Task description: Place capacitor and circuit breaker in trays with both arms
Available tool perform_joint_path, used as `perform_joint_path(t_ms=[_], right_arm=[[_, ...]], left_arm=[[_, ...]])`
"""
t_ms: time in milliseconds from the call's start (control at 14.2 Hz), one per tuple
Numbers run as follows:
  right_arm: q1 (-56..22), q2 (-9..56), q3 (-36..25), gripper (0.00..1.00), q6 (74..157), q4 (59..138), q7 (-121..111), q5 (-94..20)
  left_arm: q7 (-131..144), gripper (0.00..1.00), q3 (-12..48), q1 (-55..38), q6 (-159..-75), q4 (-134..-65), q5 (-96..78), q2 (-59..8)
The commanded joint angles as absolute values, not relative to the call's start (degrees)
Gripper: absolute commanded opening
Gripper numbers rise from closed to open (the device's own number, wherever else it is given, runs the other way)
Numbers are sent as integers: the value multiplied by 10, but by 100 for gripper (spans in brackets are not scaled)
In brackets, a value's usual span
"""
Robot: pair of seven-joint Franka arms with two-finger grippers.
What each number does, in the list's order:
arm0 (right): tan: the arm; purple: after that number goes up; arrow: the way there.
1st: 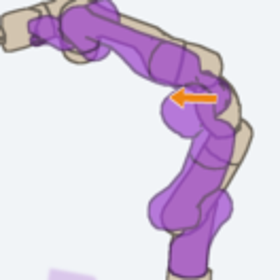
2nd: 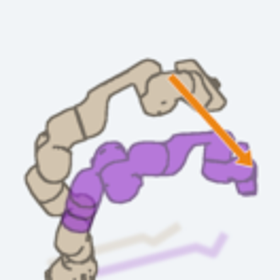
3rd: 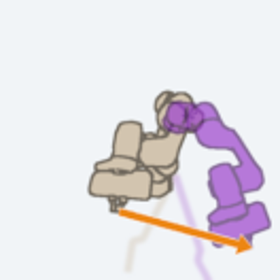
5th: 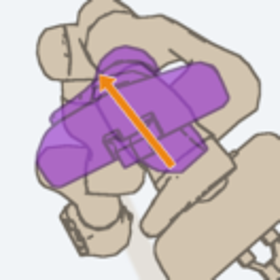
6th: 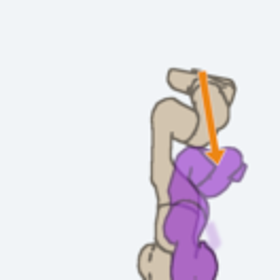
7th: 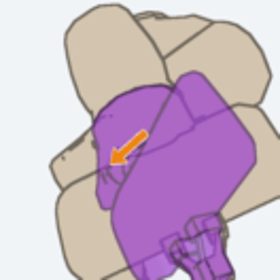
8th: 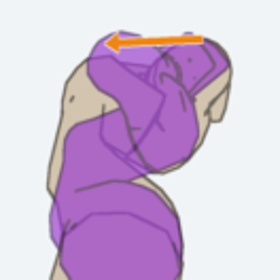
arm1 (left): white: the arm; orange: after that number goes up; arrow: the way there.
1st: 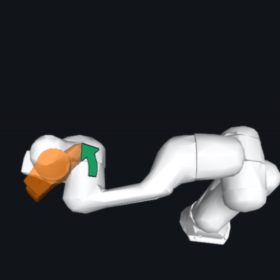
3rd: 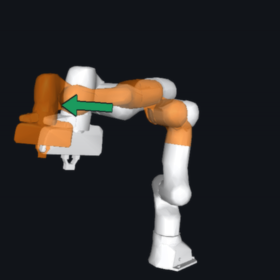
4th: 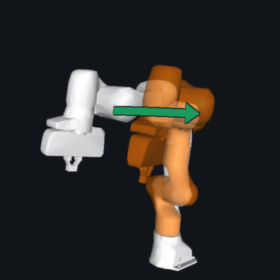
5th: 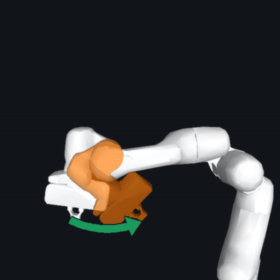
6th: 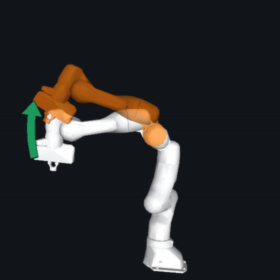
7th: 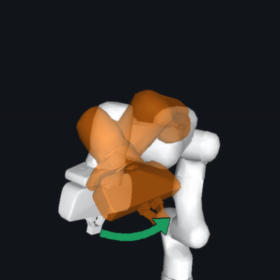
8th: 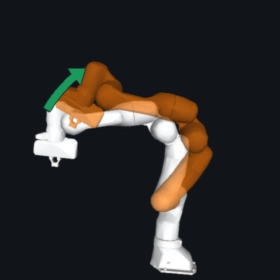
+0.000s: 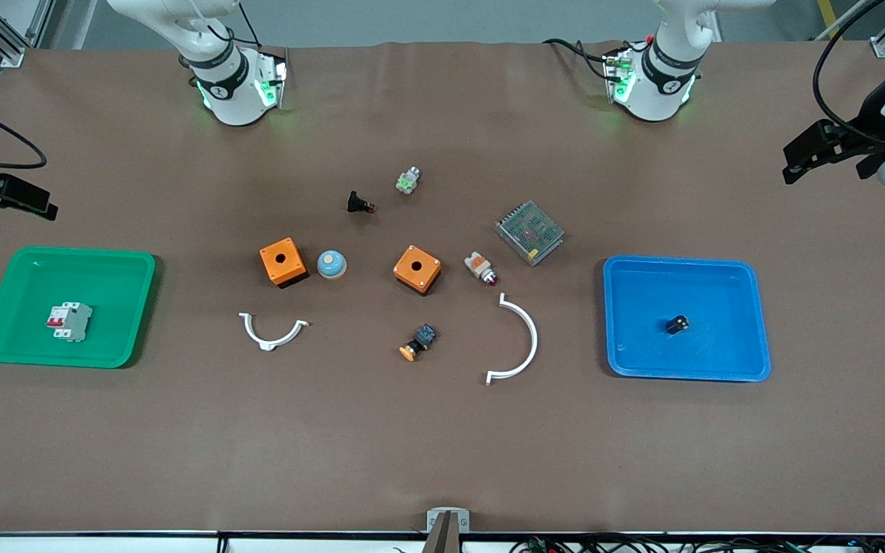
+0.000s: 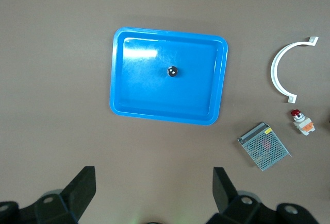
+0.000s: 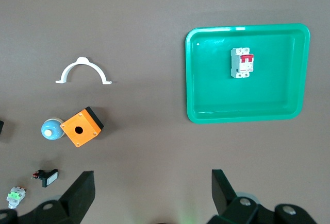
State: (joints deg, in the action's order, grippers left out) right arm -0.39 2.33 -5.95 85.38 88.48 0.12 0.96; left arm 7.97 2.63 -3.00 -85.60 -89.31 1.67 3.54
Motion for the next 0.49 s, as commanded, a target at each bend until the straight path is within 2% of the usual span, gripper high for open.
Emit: perform_joint_path(t_ms=[0, 423], right_arm=[[-4, -36, -62, 100, 909, 966, -3, 5], [-4, -33, -62, 100, 906, 919, 0, 6]], left_arm=[[73, 100, 27, -32, -846, -880, 22, 30], [73, 100, 27, -31, -843, -880, 22, 30]])
